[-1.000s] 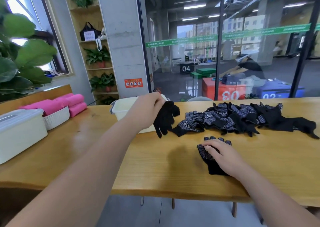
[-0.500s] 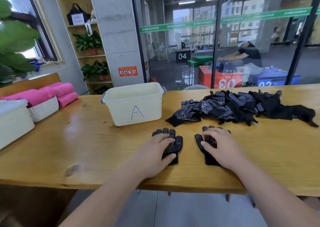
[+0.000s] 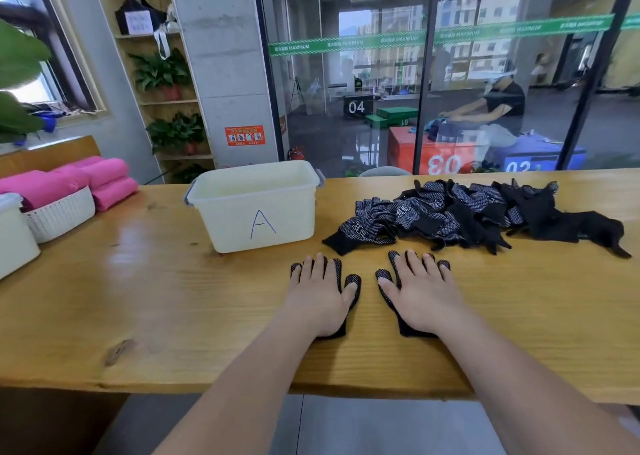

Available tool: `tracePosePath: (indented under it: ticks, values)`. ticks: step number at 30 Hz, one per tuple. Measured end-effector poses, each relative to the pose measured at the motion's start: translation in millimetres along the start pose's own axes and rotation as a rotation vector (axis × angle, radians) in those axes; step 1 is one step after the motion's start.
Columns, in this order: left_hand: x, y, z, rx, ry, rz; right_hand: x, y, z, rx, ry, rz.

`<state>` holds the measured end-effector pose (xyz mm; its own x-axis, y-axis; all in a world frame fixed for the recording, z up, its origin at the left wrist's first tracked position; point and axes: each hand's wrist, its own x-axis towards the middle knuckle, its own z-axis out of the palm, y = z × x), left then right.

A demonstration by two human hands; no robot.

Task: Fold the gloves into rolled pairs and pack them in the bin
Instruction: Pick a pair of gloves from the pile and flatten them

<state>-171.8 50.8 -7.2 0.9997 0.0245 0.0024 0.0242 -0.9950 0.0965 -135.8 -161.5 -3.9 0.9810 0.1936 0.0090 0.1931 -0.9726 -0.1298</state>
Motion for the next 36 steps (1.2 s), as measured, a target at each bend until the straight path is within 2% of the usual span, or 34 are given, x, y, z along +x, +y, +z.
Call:
tracePosePath:
  ticks: [7, 16, 22, 26, 30, 32, 36]
  values:
    - [-1, 1, -5, 0.035, -0.031, -0.008, 7, 1, -4, -0.038, -0.060, -0.014]
    - [-25, 2, -4, 0.034, -0.061, 0.005, -30, 2, -3, -0.054, -0.071, -0.065]
    - [-35, 1, -16, -0.043, 0.069, 0.039, -44, 2, -14, 0.021, -0.003, -0.105]
    - [-51, -8, -5, -0.045, -0.028, 0.077, -63, 3, -8, 0.007, -0.082, -0.158]
    - [-48, -6, -3, -0.049, -0.015, 0.047, -56, -6, -5, 0.016, -0.088, -0.148]
    - [-49, -5, -6, -0.098, 0.044, 0.052, -54, -9, -8, 0.083, -0.063, -0.169]
    - [-63, -17, -18, -0.322, 0.437, 0.170, -61, 6, -15, 0.274, 0.203, -0.256]
